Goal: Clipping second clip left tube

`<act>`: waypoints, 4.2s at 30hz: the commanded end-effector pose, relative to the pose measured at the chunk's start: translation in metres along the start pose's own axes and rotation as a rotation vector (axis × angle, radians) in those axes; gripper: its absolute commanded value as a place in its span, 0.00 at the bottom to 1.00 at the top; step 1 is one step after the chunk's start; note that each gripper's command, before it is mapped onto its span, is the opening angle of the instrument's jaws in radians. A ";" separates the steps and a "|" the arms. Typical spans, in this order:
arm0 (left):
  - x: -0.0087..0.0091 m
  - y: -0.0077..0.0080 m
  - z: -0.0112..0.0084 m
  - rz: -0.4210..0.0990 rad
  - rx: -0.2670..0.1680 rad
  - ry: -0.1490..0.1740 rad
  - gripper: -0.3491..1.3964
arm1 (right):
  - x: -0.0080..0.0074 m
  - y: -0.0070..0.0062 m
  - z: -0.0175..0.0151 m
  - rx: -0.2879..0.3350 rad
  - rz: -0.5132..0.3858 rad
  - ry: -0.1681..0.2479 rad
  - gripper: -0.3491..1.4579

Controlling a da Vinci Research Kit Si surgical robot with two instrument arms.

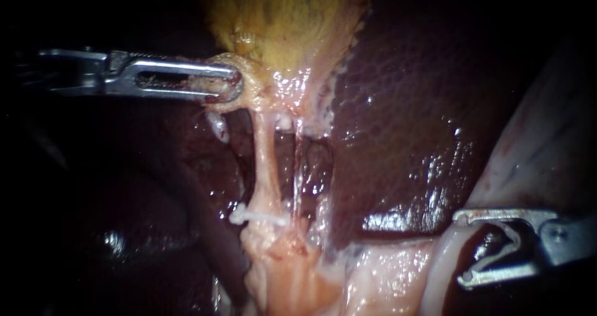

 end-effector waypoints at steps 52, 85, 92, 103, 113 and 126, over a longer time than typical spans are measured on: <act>0.0031 0.0024 -0.0077 -0.020 0.016 0.035 0.00 | 0.0125 0.0109 0.0223 0.035 0.391 0.151 0.47; 0.0027 0.0025 -0.0068 -0.017 0.008 0.031 0.00 | 0.0095 0.0142 0.0284 0.138 0.334 0.203 0.47; 0.0026 0.0025 -0.0068 -0.017 0.008 0.030 0.00 | 0.0104 0.0121 0.0276 0.206 0.307 0.226 0.45; 0.0026 0.0025 -0.0071 -0.017 0.007 0.029 0.00 | 0.0111 0.0109 0.0256 0.229 0.313 0.227 0.34; 0.0026 0.0025 -0.0071 -0.017 0.007 0.029 0.00 | 0.0112 0.0106 0.0252 0.265 0.365 0.218 0.00; 0.0027 0.0025 -0.0071 -0.017 0.007 0.029 0.00 | 0.0115 0.0100 0.0255 0.265 0.379 0.170 0.00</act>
